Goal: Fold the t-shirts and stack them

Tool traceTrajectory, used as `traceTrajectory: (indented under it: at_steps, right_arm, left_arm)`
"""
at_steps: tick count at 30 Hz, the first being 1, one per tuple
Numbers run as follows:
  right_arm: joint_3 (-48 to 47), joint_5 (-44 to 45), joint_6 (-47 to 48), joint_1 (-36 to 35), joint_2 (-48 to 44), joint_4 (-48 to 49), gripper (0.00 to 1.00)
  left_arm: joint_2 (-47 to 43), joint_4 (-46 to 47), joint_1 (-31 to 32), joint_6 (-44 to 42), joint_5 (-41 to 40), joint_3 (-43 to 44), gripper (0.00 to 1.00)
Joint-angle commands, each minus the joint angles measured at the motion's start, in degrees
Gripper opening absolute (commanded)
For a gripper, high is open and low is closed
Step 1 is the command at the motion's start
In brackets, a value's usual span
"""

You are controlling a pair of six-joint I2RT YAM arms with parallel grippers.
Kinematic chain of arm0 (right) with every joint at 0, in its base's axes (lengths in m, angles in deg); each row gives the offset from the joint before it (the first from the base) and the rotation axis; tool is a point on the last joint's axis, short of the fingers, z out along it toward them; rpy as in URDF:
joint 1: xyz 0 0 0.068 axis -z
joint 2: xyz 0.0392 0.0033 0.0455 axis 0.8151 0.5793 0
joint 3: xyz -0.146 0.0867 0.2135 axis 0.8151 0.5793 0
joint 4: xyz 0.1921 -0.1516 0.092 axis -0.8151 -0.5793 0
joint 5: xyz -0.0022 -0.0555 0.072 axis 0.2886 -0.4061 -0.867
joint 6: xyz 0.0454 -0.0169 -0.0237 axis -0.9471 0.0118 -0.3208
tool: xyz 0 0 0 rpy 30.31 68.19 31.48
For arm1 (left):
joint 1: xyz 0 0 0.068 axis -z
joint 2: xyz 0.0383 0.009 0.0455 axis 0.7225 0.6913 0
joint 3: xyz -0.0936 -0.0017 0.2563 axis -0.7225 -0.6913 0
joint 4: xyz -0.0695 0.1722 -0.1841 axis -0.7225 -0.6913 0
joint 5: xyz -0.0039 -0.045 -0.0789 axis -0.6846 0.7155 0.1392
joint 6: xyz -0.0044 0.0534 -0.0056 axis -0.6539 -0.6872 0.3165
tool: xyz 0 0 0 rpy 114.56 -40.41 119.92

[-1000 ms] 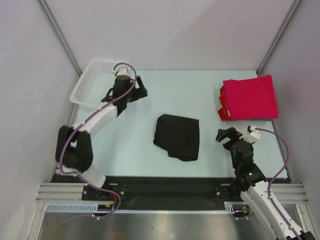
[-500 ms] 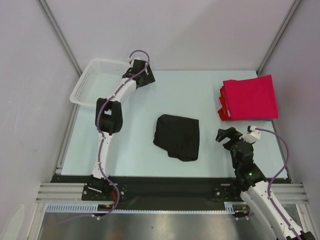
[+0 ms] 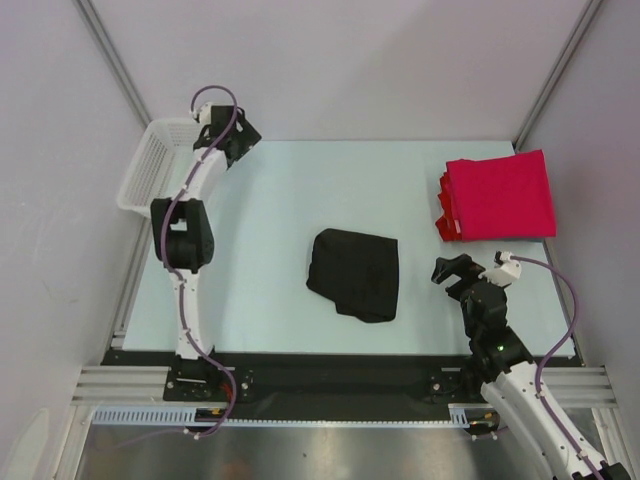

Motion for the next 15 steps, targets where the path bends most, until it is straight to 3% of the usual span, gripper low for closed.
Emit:
traceTrajectory:
  at_steps: [1, 6, 10, 12, 15]
  right_arm:
    - [-0.57, 0.34, 0.84, -0.14, -0.17, 1.98, 1.00]
    - [-0.57, -2.02, 1.98, -0.14, 0.53, 2.68, 0.99]
    - [-0.74, -3.96, 2.68, -0.23, 1.85, 3.82, 0.98]
    - [-1.44, -2.57, 1.90, -0.23, 3.25, 3.83, 1.00]
    - [-2.41, 0.69, -1.70, -0.31, 5.01, 1.90, 1.00]
  left_arm:
    - [-11.57, 2.12, 0.51, -0.34, 10.08, -6.21, 0.99]
    - [-27.23, 5.02, 5.69, -2.53, 12.58, -23.27, 1.00]
    - [-40.15, 7.22, 12.27, -3.15, 11.10, -42.32, 1.00]
    - [-47.16, 3.89, 13.96, 0.44, 7.06, -47.27, 1.00]
    - [-57.17, 4.31, 15.19, 3.61, 8.00, -57.99, 1.00]
